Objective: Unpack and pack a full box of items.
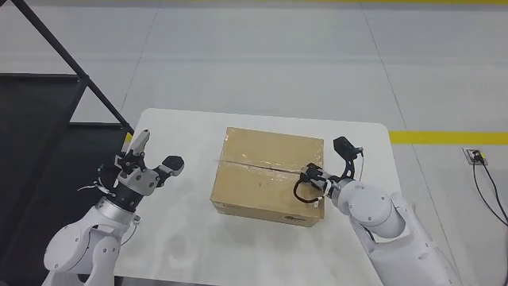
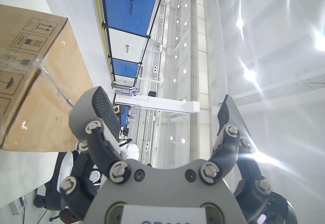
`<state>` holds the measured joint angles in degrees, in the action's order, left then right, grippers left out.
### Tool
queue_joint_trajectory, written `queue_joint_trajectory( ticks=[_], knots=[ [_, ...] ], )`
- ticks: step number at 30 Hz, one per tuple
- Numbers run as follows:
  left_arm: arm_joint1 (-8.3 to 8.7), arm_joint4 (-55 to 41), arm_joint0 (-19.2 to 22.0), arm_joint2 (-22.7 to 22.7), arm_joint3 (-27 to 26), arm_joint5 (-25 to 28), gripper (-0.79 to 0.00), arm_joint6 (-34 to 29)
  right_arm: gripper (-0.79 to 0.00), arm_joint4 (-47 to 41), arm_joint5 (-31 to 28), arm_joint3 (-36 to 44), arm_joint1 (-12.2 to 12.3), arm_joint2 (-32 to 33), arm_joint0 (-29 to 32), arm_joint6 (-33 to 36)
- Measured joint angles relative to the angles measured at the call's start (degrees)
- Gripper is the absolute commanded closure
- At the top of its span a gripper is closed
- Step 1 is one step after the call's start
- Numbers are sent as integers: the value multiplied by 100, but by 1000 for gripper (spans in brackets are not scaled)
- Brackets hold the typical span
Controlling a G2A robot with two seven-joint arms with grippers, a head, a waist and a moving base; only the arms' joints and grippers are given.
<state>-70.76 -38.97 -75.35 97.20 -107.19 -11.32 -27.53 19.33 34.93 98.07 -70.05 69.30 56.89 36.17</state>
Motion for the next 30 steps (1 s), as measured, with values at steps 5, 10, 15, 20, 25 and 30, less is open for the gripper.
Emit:
queue_joint_trajectory(
  ticks=[5, 10, 15, 20, 25, 30],
  knots=[
    [16, 27, 54, -36, 9, -32, -785, 19, 0, -169, -249, 269, 42, 291, 384, -84],
    [31, 69, 110, -95, 0, -59, -785, 33, 0, -333, -343, 412, 61, 538, 688, -297],
    [42, 86, 136, -154, -27, -66, -785, 62, 0, -401, -334, 343, 73, 663, 747, -332],
    [55, 88, 139, -167, -25, -47, -785, 60, 0, -567, -472, 444, 84, 837, 926, -463],
    [67, 80, 140, -186, -28, -40, -785, 72, 0, -801, -690, 585, 87, 1006, 1122, -618],
    [76, 74, 144, -223, -39, -36, -785, 97, 0, -949, -802, 591, 93, 1126, 1245, -704]
  ],
)
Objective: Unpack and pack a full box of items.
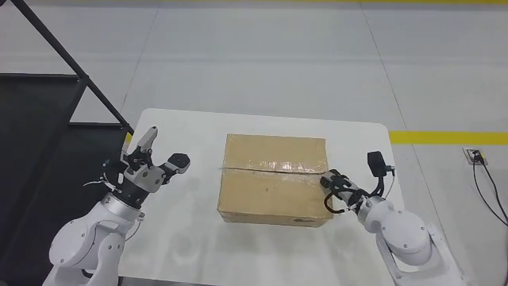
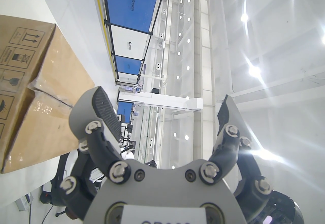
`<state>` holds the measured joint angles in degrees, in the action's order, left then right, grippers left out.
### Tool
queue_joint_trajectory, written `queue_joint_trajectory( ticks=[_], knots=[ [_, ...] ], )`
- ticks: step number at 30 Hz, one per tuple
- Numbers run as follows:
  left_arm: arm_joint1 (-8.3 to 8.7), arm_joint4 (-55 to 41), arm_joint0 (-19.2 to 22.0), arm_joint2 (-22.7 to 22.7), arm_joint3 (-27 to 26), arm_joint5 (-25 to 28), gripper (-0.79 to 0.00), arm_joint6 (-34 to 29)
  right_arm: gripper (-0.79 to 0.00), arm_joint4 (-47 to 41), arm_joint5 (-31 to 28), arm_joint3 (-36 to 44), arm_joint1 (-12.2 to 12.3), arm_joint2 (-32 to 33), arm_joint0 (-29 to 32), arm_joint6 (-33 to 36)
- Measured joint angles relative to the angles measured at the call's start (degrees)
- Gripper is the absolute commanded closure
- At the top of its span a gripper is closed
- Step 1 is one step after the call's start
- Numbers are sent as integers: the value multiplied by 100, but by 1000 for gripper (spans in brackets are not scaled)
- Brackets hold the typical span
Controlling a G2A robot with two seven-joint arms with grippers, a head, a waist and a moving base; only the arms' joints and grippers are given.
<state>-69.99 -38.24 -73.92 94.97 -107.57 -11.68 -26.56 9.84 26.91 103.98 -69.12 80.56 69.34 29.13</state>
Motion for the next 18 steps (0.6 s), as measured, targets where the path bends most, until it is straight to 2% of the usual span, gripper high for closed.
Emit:
queue_joint_trajectory(
  ticks=[5, 18],
  knots=[
    [12, -17, -30, 17, -2, 30, -785, 12, 0, -99, 3, -132, 12, 107, 4, 28],
    [39, -81, -60, 31, -33, 83, -785, 50, 0, -674, -441, -231, 37, 526, 322, -50]
  ],
)
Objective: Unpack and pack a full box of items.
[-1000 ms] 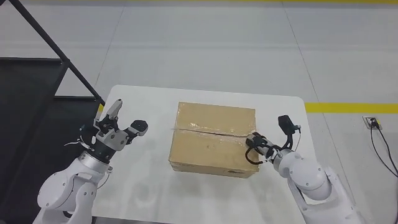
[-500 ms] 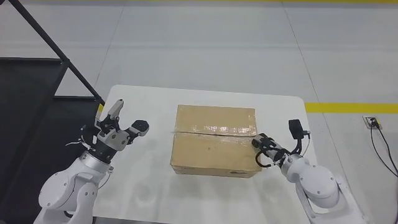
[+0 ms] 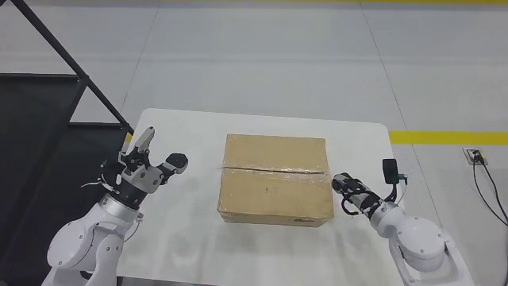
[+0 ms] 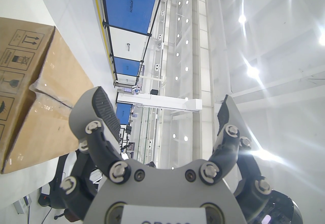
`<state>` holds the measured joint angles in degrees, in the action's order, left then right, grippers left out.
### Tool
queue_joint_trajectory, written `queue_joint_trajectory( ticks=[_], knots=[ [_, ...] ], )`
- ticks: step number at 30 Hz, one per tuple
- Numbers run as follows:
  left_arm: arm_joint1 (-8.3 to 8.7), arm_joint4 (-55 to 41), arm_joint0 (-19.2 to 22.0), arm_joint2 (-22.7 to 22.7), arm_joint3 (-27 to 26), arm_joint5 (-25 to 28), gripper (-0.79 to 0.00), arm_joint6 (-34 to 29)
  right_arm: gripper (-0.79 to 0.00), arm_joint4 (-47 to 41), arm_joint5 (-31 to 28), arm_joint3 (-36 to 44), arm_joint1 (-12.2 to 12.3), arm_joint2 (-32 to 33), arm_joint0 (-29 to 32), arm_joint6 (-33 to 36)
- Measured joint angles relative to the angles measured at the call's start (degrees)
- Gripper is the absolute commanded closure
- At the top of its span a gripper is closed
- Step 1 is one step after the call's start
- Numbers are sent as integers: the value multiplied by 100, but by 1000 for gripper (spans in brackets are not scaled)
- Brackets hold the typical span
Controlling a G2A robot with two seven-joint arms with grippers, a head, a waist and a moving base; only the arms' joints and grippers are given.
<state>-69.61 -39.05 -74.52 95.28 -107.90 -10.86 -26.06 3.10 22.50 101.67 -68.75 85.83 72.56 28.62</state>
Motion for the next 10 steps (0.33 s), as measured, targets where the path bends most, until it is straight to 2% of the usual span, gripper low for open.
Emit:
queue_joint_trajectory(
  ticks=[3, 5, 6, 7, 8, 10],
  knots=[
    [3, -46, -1, 16, -5, 29, -785, 35, 0, -254, -165, -191, 9, 147, -32, 90],
    [4, -105, -8, 52, -6, 74, -785, 89, -52, -496, -374, -370, 15, 328, -39, 70],
    [3, -138, -11, 74, -6, 98, -785, 118, -148, -614, -488, -445, 17, 422, -30, 31],
    [3, -176, -14, 100, -6, 124, -785, 151, -332, -732, -618, -516, 18, 521, -13, -17],
    [2, -234, -17, 136, -7, 159, -785, 199, -785, -892, -813, -606, 19, 660, 19, -112],
    [-2, -332, -26, 192, -11, 218, -785, 279, -785, -1176, -1155, -740, 16, 878, 76, -270]
  ],
)
